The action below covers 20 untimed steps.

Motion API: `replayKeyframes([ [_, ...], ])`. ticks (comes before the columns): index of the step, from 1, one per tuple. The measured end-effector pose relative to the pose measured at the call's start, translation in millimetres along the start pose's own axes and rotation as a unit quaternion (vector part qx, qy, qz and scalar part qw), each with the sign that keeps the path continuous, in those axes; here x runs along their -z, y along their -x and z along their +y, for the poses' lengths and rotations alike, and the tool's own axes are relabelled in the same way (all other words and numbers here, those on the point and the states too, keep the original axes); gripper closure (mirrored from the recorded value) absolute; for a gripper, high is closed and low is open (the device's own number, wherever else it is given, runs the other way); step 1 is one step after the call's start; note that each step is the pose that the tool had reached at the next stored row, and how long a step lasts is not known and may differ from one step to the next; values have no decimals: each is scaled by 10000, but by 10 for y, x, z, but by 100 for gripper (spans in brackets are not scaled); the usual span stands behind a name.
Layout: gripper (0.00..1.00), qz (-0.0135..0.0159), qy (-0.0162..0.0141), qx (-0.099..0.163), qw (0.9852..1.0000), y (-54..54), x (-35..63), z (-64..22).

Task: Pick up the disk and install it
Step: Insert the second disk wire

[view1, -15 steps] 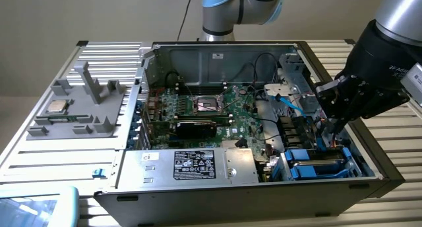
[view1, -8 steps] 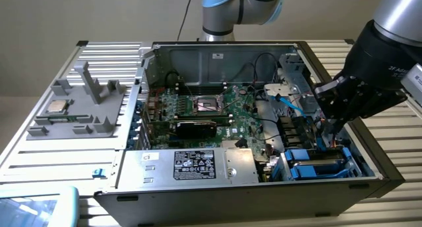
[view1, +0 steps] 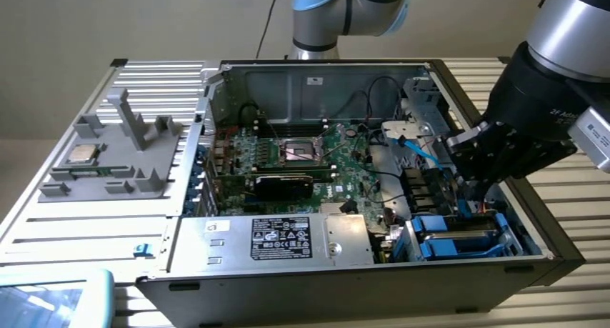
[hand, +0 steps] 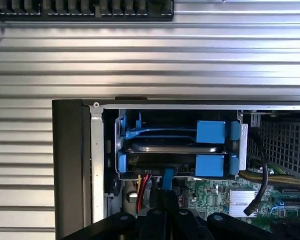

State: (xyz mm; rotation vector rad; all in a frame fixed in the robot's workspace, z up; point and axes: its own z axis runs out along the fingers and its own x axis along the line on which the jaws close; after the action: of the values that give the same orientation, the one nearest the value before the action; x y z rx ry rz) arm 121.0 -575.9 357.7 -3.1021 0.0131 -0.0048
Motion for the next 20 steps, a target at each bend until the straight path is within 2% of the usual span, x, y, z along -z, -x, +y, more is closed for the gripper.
replayKeyframes([
  [8,89,2,-1,1,10000,10,-88,104],
  [20,89,-3,-3,0,10000,44,-173,153],
])
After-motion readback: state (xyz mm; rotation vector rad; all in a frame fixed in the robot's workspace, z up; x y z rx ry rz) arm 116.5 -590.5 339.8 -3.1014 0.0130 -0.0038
